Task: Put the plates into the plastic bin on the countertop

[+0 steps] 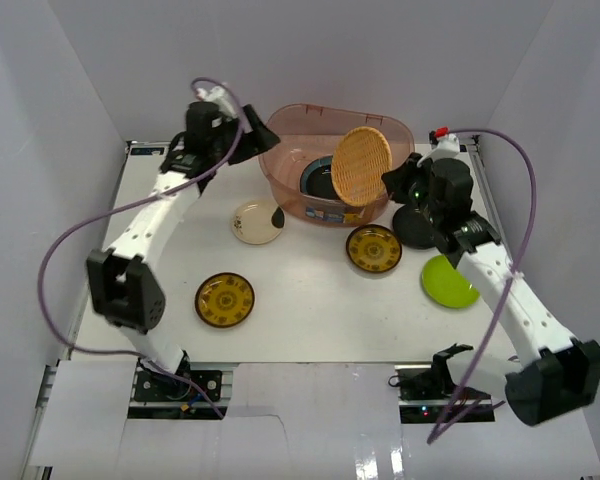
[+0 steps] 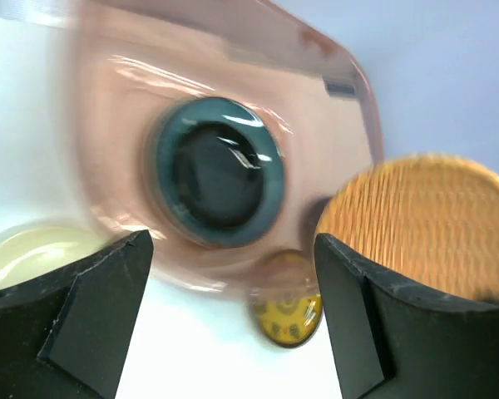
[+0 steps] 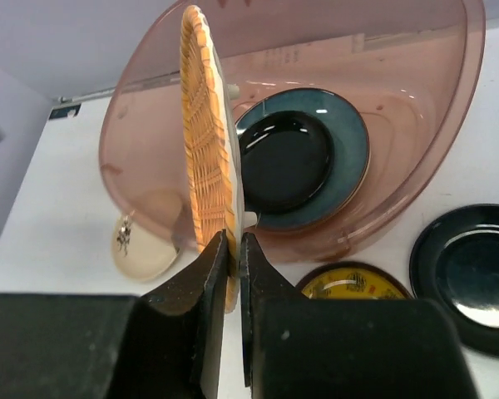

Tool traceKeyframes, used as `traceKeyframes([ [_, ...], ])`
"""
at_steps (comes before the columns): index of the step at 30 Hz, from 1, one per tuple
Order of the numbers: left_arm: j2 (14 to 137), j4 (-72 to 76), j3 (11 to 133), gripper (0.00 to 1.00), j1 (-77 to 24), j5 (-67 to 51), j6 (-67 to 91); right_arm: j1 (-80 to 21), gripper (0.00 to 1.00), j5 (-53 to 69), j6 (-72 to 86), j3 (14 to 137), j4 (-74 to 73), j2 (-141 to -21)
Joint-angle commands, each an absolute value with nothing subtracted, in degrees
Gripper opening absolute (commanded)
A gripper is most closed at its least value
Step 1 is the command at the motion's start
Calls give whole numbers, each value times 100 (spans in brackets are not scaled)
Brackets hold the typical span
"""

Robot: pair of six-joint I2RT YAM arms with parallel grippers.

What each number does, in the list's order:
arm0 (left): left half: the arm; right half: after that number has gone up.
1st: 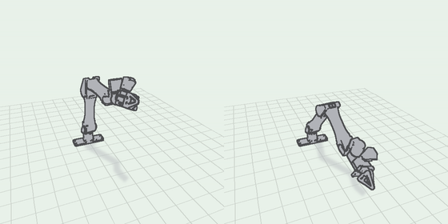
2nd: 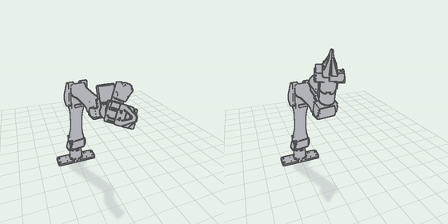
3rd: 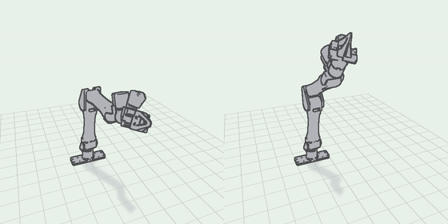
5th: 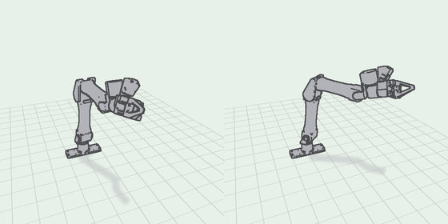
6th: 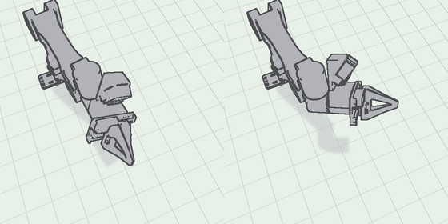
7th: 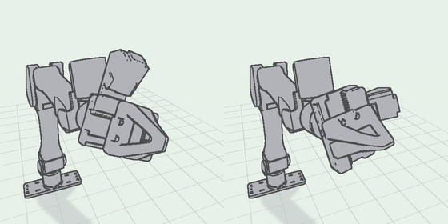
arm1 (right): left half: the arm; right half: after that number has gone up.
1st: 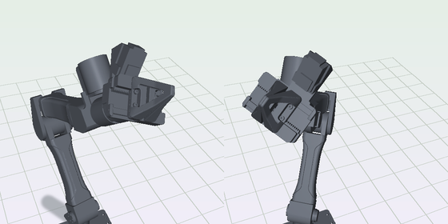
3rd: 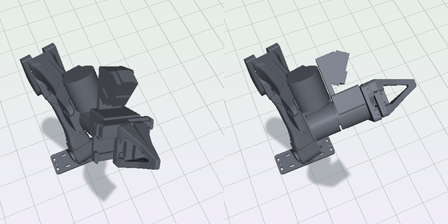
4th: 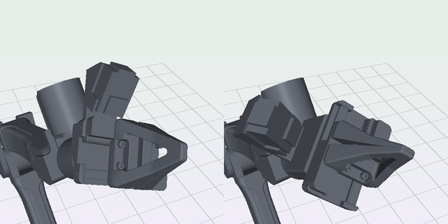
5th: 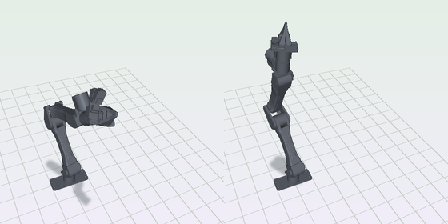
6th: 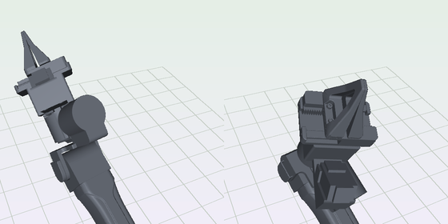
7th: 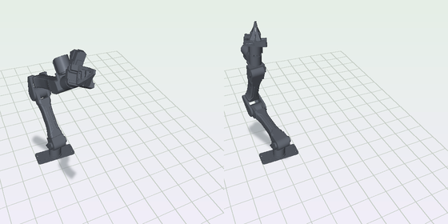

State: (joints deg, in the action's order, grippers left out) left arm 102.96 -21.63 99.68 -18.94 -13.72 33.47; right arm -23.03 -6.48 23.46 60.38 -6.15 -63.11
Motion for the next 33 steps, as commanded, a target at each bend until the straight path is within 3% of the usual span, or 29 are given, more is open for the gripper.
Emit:
traceKeyframes([
  [1,8748,-1433,8126,89,-1311,-1266,3603,-1723,8,429,3014,6538,605,-7141],
  [6,7708,-1687,5928,92,-756,-852,3735,-1547,8,878,3260,7355,729,-8680],
  [14,8735,-1635,5546,92,-598,-888,4131,-1397,8,1380,3735,8024,721,-10063],
  [17,9140,-1398,5563,89,-563,-809,4324,-1397,19,1362,3727,8173,511,-10370],
  [20,9526,-1152,5581,85,-554,-773,4465,-1397,49,1214,3586,8306,177,-10538],
  [21,9614,-1056,5598,84,-554,-808,4482,-1397,64,1126,3482,8288,150,-10486],
  [24,9887,-897,5643,79,-554,-888,4561,-1397,82,853,3297,8236,9,-10249],
  [29,10264,-616,5748,70,-554,-1072,4693,-1441,86,712,3041,7562,157,-9502],
  [33,10590,-501,5976,50,-562,-1160,4702,-1801,80,536,2883,6471,483,-8474],
])
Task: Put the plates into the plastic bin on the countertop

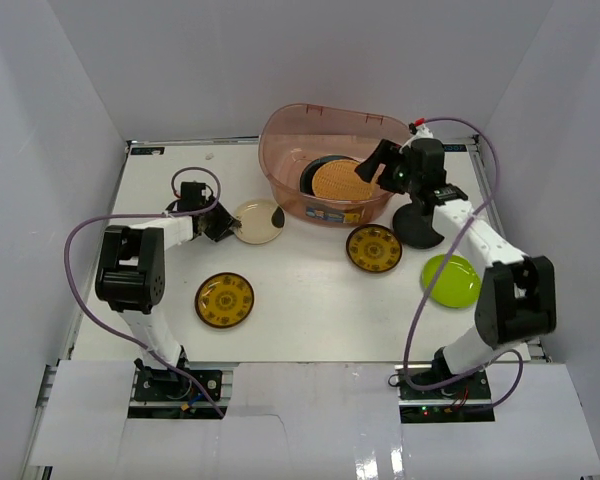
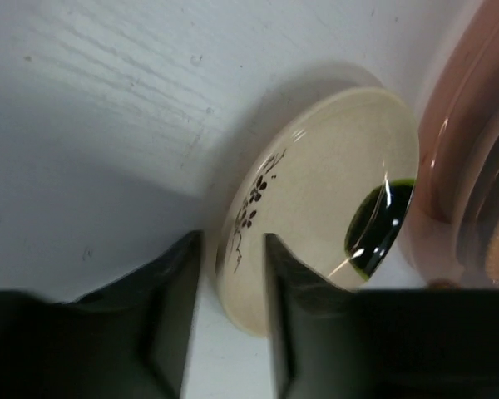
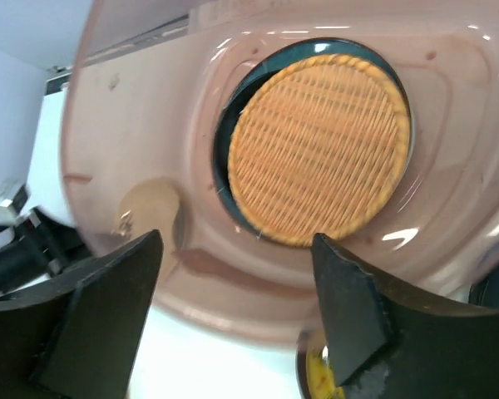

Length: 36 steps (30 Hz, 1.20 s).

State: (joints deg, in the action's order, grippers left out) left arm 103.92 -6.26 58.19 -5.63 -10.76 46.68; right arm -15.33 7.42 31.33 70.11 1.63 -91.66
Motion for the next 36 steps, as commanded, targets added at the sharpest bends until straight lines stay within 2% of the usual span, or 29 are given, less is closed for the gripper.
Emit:
traceKeyframes([
  [1,10643,-492,6055,39,-562,-1143,4693,-1941,77,519,2848,6225,536,-8307],
  [2,10739,-449,6090,35,-562,-1125,4685,-2299,73,527,2813,5979,588,-8166],
  [3,10784,-448,6143,23,-562,-1090,4658,-2538,67,545,2813,5533,685,-7956],
  [6,10889,-545,6249,0,-562,-959,4580,-3776,65,457,2865,4837,843,-7848],
  [8,10802,-624,6249,0,-562,-853,4518,-4600,68,649,3118,4659,1142,-8171],
  [11,10407,-720,6074,0,-554,-589,4421,-5316,80,878,3496,4701,1581,-8926],
  [16,9215,-1106,5757,0,-545,-99,4176,-6010,82,1063,3918,5508,1959,-10088],
  [19,8580,-1450,5582,0,-545,307,4113,-6117,77,949,4357,5782,2302,-10756],
  [23,7360,-1529,5440,0,-545,308,4061,-6126,62,879,4815,6196,2522,-11460],
  [26,6971,-1538,5642,0,-562,18,4060,-6126,32,844,5105,6311,2724,-11724],
  [27,6848,-1555,5730,0,-580,-261,4043,-6135,14,826,5141,6215,2768,-11681],
  [28,6821,-1573,5948,0,-615,-377,4034,-6126,10,791,5159,6092,2908,-11585],
  [31,6934,-1652,6449,0,-807,-614,4008,-6117,8,563,5002,5453,3050,-10839],
  [36,7636,-1696,7372,0,-1484,-545,3920,-5898,8,88,4352,4098,2954,-8573],
])
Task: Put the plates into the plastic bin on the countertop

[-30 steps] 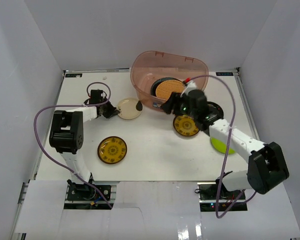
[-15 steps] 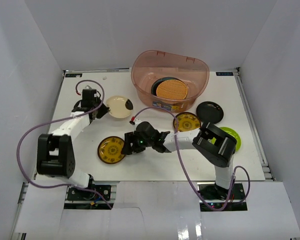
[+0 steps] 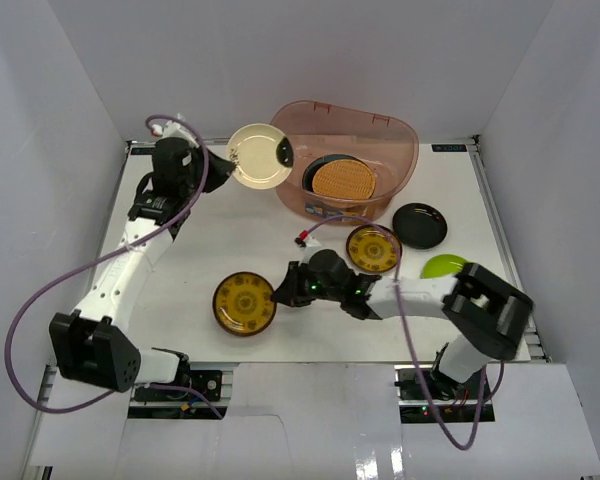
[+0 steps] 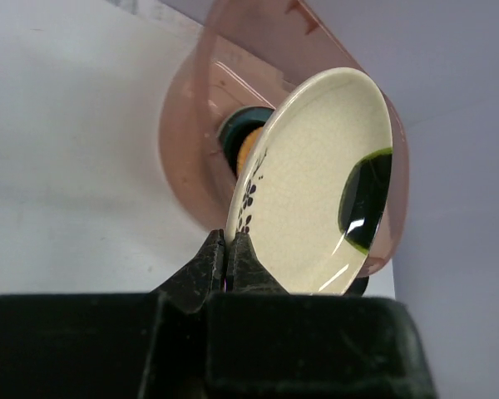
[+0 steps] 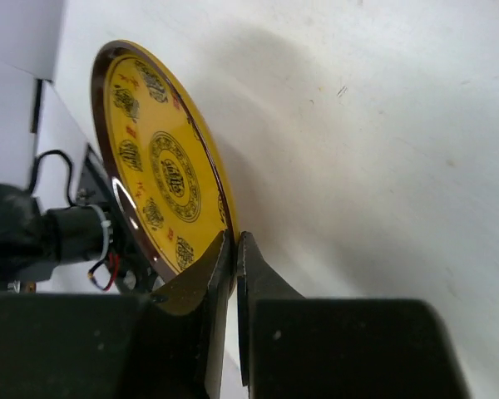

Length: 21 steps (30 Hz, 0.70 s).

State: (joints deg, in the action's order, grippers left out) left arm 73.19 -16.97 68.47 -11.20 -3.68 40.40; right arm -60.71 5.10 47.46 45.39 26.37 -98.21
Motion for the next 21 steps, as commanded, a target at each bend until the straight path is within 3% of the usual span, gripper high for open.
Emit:
traceKeyframes([
  [1,8021,-1722,7592,0,-1738,-501,3859,-5767,8,-51,4246,3695,2840,-8169],
  [8,10094,-2065,9980,0,-2267,-526,3727,-5169,8,-817,3551,3137,444,-4909],
  [19,13103,-2935,13235,0,-2637,-536,3586,-4896,8,-2134,3226,4033,-1546,-3156],
  [21,13332,-2918,13359,12,-2628,-580,3647,-4887,8,-2398,2972,4322,-1739,-3164],
])
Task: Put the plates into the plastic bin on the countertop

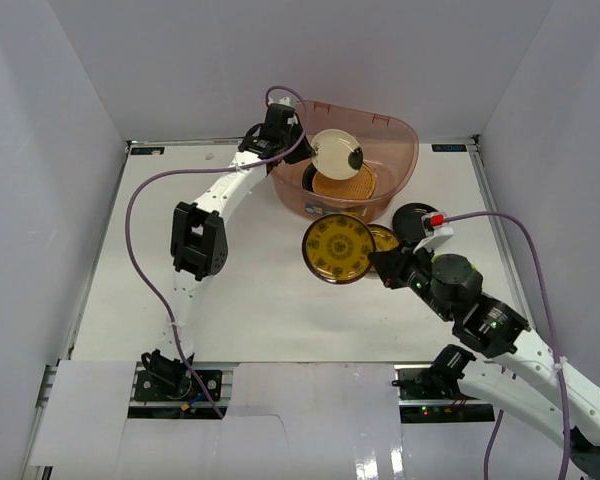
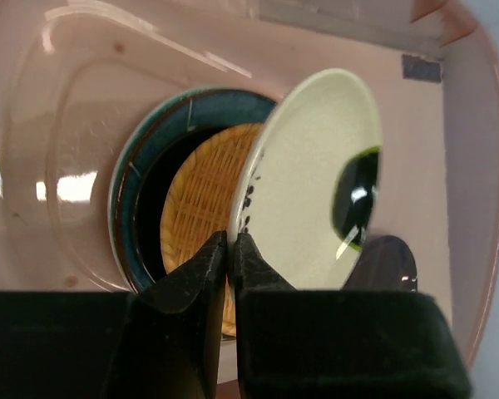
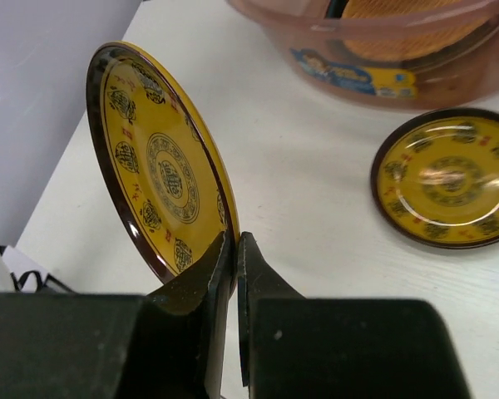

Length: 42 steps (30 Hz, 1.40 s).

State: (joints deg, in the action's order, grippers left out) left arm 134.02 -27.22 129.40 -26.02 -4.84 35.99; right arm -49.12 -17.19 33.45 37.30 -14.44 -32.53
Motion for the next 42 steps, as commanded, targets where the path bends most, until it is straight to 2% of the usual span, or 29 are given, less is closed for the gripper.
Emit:
traceKeyframes([
  [1,13376,-2883,13394,23,-2628,-597,3665,-4887,8,-2608,2884,4403,-1810,-3164],
  [4,13368,-2778,13386,44,-2610,-580,3648,-4869,8,-2864,2646,4745,-1811,-3339],
  [5,13342,-2743,13394,58,-2593,-606,3639,-4860,8,-2926,2593,4842,-1802,-3436],
  [8,13132,-2689,13412,73,-2540,-782,3639,-4825,8,-3286,2304,5307,-1767,-3831],
  [10,12442,-2481,13203,74,-2531,-887,3622,-4703,8,-3471,2022,5789,-1758,-4138],
  [13,11359,-1700,12027,75,-2531,-853,3525,-4369,8,-3367,1759,6134,-1513,-4586],
  [14,10651,-1583,11710,75,-2531,-722,3464,-4238,8,-3253,1749,6239,-1425,-4718],
  [15,10313,-1495,10994,74,-2531,-677,3480,-3871,8,-3043,1766,6292,-1215,-4859],
  [17,9636,-1231,10138,71,-2531,-650,3542,-3369,8,-2104,2020,6372,-1029,-5421],
  [18,8989,-1065,9151,69,-2531,-668,3699,-2862,8,-1448,2117,6503,-863,-5623],
  [20,8144,-924,8109,68,-2549,-746,4023,-2445,8,-943,2329,6783,-616,-6334],
  [21,7921,-784,7112,67,-2558,-825,4138,-2078,8,-427,2407,6968,-563,-6902],
  [24,7307,-582,5580,65,-2654,-966,4524,-1715,8,181,2566,7783,-580,-8097],
  [26,7024,-292,4760,64,-2838,-1046,4692,-1600,8,386,2593,8425,-772,-8950],
  [30,7074,182,4167,66,-3155,-1037,4895,-1468,8,483,2724,9033,-1019,-10025],
  [38,8374,1045,4236,73,-4016,-923,4983,-1433,9,852,2830,9659,-1511,-10977],
  [41,9051,1309,4596,74,-4367,-748,5027,-1424,39,783,2760,9729,-1573,-10995],
  [42,9227,1318,4701,74,-4455,-651,5019,-1424,56,730,2716,9756,-1608,-10952],
])
